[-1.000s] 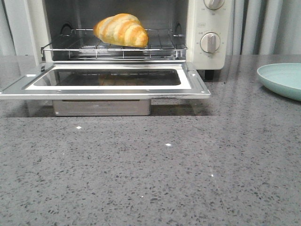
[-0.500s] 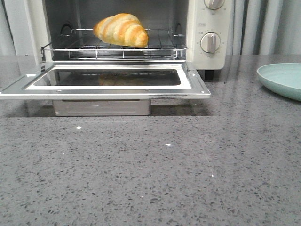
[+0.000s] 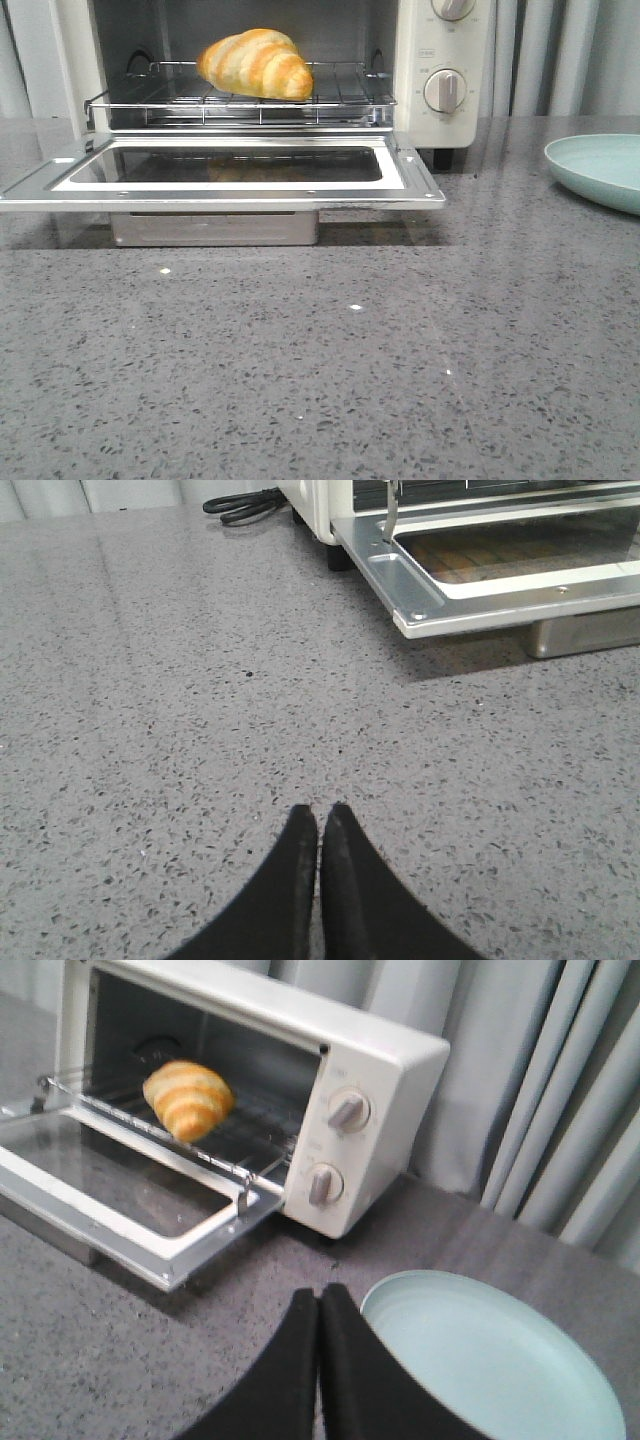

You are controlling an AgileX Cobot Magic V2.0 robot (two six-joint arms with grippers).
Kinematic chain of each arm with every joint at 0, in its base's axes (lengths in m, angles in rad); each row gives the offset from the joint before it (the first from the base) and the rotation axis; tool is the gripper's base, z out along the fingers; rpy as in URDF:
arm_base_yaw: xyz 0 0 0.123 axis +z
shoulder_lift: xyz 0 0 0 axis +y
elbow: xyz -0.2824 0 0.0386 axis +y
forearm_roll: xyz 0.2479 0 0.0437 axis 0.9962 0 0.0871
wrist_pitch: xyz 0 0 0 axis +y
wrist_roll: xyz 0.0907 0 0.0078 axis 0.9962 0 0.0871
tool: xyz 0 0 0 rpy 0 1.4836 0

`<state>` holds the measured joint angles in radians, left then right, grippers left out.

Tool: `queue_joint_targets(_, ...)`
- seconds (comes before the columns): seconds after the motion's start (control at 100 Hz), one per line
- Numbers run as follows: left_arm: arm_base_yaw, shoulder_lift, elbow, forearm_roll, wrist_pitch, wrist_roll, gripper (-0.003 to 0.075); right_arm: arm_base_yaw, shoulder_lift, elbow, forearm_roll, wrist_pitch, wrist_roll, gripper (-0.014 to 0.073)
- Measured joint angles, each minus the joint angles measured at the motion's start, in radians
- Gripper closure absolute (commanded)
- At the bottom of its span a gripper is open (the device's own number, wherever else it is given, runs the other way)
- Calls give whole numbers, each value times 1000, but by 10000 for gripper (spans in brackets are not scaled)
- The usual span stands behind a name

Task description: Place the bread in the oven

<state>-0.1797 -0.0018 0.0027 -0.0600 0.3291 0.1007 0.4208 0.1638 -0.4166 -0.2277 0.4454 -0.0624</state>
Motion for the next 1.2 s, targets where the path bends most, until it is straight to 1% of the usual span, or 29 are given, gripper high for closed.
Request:
queue_joint_targets(0.08,0,0,0,0,0,0,741,-80,0,107,85,-102,0,641)
queue_joint_targets(0.13,0,0,0,0,0,0,741,-134,0,186,126,-212,0,641)
queue_joint_targets(0.23,0,0,0,0,0,0,741,-235,-2,344,154,-401,0,641)
queue_joint_targets(0.29,0,0,0,0,0,0,741,-271,-22,402,161,-439,6,641)
queue_joint_targets(0.33,0,0,0,0,0,0,741,-290,-43,427,161,-436,23,641)
queue_joint_targets(0.43,0,0,0,0,0,0,741,-321,-111,428,163,-374,62,641)
queue_joint_targets(0.52,0,0,0,0,0,0,741,-345,-163,428,165,-266,72,641)
queue_joint_targets(0.66,0,0,0,0,0,-1,741,-373,-171,428,167,-119,79,641)
queue_joint_targets(1.2,0,0,0,0,0,-1,741,-373,-171,428,172,-110,79,641)
